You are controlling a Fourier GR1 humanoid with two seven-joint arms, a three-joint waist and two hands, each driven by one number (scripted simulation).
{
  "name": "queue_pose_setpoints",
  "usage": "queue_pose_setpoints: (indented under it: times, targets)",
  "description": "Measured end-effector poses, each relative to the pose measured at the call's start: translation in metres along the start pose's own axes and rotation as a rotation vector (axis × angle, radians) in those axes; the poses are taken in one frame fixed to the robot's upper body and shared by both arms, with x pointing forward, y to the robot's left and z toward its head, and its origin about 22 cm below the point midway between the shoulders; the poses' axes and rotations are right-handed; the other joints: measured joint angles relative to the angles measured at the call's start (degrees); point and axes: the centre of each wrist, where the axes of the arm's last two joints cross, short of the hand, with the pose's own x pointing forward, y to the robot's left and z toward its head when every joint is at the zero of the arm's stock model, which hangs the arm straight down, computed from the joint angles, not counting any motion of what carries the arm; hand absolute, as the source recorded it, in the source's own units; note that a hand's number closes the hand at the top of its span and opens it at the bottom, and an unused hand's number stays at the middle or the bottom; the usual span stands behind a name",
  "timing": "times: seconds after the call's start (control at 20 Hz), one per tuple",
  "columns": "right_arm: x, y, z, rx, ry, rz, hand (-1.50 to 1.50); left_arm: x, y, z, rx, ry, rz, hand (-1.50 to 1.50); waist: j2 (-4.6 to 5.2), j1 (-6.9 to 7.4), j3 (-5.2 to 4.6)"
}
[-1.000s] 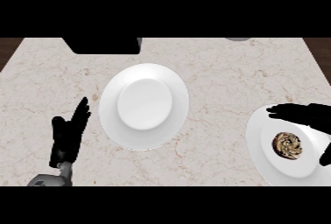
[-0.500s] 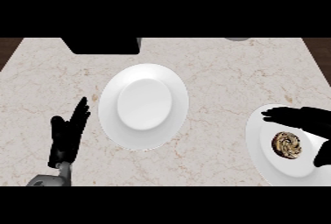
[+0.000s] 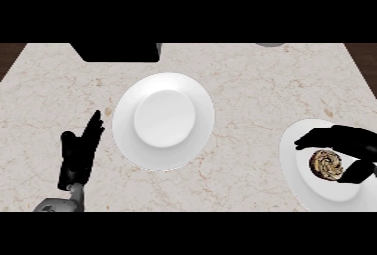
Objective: Pick the cupcake from the plate and place it in the plate
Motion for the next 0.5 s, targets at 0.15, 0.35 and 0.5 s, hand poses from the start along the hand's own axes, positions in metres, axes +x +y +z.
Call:
queue_pose_setpoints:
  times: [0.15, 0.35, 0.5]
  targets:
    - [0.0, 0.001, -0.001, -0.016, -0.022, 0.029, 1.5, 0.004, 0.003, -0.002, 0.0, 0.004, 0.0, 0.0, -0.03, -0.1, -0.03]
    - [-0.005, 0.003, -0.001, -0.047, -0.039, 0.052, 1.5, 0.006, 0.003, 0.001, -0.005, 0.006, 0.001, 0.0, -0.11, -0.01, -0.17]
    - [-0.006, 0.005, 0.0, -0.09, -0.047, 0.06, 1.5, 0.004, 0.005, -0.002, -0.002, 0.005, -0.001, 0.0, -0.15, -0.1, -0.22]
